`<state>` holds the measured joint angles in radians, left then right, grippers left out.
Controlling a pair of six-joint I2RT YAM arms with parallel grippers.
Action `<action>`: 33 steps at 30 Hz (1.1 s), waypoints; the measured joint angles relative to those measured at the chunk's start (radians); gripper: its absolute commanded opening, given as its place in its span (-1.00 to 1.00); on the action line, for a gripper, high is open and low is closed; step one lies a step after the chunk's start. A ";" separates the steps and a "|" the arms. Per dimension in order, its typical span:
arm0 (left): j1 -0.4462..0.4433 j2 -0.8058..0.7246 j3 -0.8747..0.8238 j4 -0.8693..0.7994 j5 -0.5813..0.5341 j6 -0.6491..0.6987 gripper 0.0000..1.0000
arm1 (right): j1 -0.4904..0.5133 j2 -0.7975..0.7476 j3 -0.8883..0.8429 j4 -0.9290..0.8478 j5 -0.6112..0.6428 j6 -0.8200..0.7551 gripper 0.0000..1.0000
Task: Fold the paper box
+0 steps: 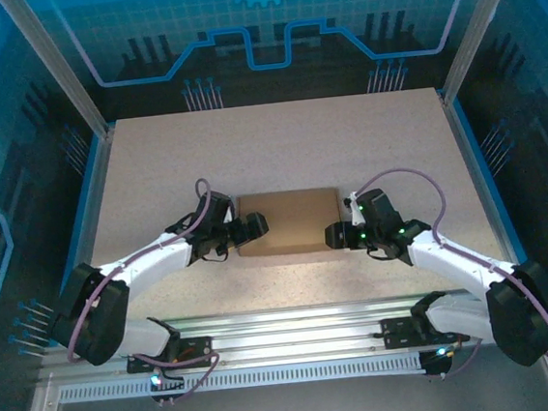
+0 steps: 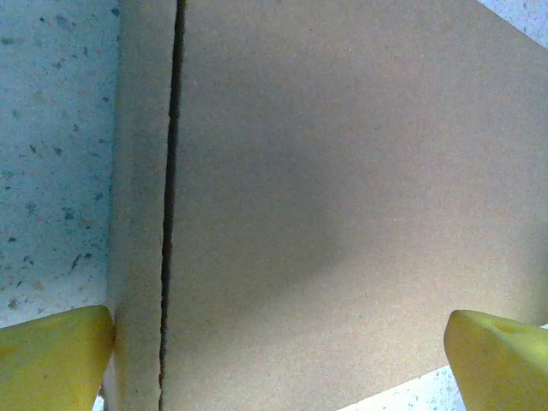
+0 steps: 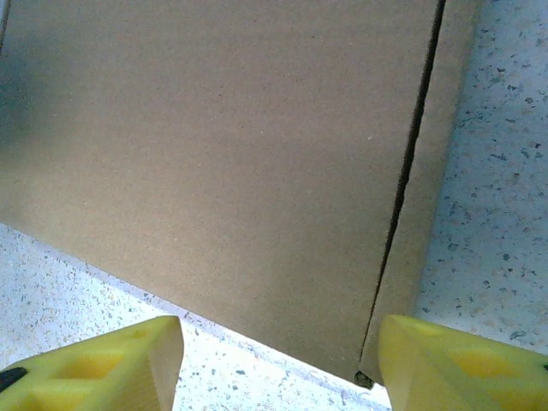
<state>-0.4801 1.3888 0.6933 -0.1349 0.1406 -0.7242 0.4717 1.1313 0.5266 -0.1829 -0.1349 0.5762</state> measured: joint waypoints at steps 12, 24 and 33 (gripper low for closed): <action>-0.019 -0.266 0.000 -0.075 -0.068 0.106 0.99 | 0.024 -0.257 0.000 -0.061 -0.024 -0.056 0.72; -0.016 -0.603 -0.018 -0.219 -0.255 0.310 0.99 | 0.024 -0.465 0.025 -0.214 0.051 -0.075 1.00; 0.130 -0.618 -0.077 -0.174 -0.402 0.469 0.99 | 0.018 -0.517 -0.016 -0.244 0.158 -0.080 1.00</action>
<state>-0.3504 0.7704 0.6159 -0.3084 -0.2619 -0.2550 0.4896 0.6147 0.5110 -0.4271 0.0231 0.4965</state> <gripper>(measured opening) 0.994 0.999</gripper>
